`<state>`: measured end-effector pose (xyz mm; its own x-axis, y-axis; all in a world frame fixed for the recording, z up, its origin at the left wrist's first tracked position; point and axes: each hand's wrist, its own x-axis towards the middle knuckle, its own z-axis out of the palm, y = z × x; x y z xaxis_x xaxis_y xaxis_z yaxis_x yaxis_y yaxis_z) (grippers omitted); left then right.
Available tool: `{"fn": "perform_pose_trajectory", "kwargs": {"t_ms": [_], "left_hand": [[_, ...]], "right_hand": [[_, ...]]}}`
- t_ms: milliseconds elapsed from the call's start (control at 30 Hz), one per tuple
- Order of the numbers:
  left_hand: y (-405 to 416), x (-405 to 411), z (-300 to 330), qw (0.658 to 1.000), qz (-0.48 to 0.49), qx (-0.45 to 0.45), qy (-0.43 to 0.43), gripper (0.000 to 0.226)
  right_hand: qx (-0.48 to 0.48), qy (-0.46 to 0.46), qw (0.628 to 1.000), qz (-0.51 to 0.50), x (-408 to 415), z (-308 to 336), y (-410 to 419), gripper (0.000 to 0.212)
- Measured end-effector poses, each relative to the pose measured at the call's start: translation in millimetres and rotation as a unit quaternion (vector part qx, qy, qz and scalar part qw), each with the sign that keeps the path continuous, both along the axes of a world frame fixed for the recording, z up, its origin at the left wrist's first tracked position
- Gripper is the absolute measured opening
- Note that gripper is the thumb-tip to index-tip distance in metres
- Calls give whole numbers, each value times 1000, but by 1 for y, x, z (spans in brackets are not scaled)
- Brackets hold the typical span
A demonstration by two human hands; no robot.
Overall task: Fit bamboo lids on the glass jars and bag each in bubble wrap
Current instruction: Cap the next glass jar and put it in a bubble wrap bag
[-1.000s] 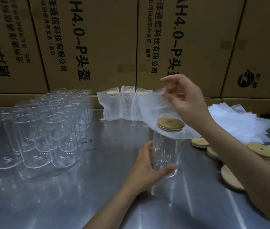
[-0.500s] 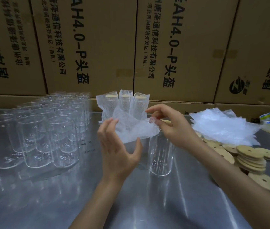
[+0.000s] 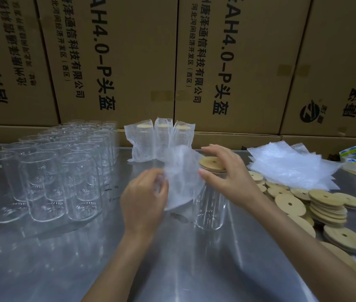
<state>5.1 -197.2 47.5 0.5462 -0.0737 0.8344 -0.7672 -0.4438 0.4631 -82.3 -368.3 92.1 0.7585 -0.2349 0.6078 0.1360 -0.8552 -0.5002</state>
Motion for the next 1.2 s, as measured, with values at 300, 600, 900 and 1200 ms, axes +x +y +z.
{"fn": "perform_pose_trajectory", "kwargs": {"t_ms": [300, 600, 900, 1200], "left_hand": [[-8, 1, -9, 988, 16, 147, -34, 19], [-35, -4, -38, 936, -124, 250, 217, 23], [-38, 0, -46, 941, -157, 149, 261, 44], [-38, 1, -40, 926, -195, -55, 317, 31]], "right_hand": [[139, 26, 987, -70, -24, -7, -21, 46], [548, -95, 830, -31, -38, -45, -47, 20], [654, -2, 753, 67, -32, -58, -39, 25], [618, -23, 783, 68, -31, -68, -35, 30]]}}
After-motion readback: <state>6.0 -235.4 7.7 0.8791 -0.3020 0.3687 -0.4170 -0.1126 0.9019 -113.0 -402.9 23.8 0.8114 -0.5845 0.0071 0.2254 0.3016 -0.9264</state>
